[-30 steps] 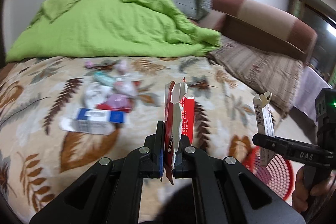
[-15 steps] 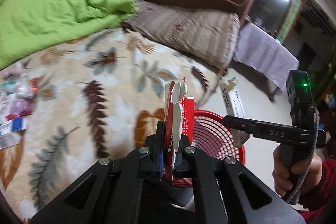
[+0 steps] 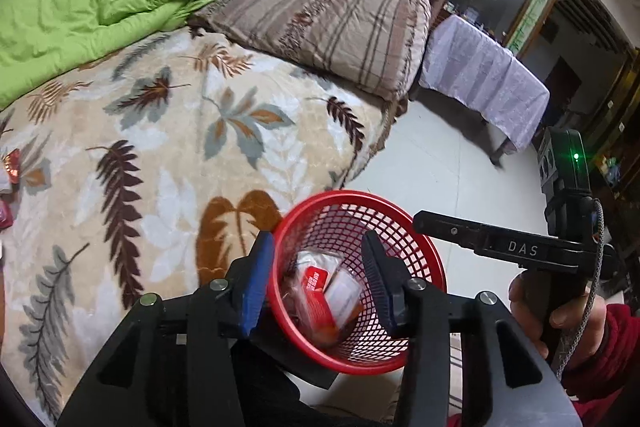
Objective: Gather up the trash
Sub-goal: 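Open both tools over the red wastebasket to drop the boxes, then grasp the blue-white medicine box with the left tool while the right tool grasps a plastic wrapper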
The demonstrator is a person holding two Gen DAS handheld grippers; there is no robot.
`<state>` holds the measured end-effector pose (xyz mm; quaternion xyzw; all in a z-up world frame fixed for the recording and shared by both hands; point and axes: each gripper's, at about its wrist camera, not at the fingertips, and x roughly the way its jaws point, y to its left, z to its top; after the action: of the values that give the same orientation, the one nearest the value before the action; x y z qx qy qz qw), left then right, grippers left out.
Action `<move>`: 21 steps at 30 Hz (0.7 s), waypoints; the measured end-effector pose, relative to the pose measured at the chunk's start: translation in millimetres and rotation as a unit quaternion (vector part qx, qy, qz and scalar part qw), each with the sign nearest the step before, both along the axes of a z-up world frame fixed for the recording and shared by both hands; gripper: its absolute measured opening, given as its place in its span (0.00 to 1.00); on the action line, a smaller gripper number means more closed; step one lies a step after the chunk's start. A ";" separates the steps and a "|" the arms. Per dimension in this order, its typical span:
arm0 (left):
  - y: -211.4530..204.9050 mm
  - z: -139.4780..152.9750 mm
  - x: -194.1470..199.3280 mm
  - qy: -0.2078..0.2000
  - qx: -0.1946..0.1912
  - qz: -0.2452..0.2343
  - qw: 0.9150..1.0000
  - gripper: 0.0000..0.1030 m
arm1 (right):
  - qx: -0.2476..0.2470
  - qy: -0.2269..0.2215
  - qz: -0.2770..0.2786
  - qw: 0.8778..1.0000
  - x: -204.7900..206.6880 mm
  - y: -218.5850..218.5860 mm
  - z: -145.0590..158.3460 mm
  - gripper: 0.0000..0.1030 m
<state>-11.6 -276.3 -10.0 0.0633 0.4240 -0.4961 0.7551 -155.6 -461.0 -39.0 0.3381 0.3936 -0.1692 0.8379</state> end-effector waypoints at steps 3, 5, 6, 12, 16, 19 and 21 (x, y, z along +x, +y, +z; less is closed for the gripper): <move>13.8 5.0 8.2 0.004 -0.009 0.020 1.000 0.43 | -0.001 -0.015 0.016 1.000 10.3 6.2 7.3 0.67; 25.9 7.6 14.7 0.001 -0.011 0.038 0.999 0.43 | -0.005 -0.023 0.033 0.999 19.9 13.5 11.7 0.67; 31.3 8.7 16.8 -0.002 -0.011 0.047 0.999 0.44 | -0.007 -0.027 0.041 0.999 24.9 18.0 13.5 0.67; 80.1 13.6 37.5 -0.014 -0.008 0.119 0.993 0.44 | -0.002 -0.038 0.108 0.993 66.9 54.8 16.3 0.67; 118.1 14.4 54.4 -0.011 -0.008 0.168 0.986 0.44 | -0.010 -0.042 0.160 0.986 98.5 89.4 16.8 0.67; 146.0 12.2 64.2 -0.007 -0.008 0.200 0.980 0.45 | -0.023 -0.043 0.205 0.978 121.7 118.6 17.0 0.67; 166.4 9.1 71.9 -0.001 -0.007 0.225 0.974 0.45 | -0.026 -0.043 0.224 0.973 132.3 131.6 16.2 0.67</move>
<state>60.3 -110.0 -0.9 -0.0383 0.4232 -0.3164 0.8481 -23.4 -329.4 -22.7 0.2266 0.4186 0.0273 0.8790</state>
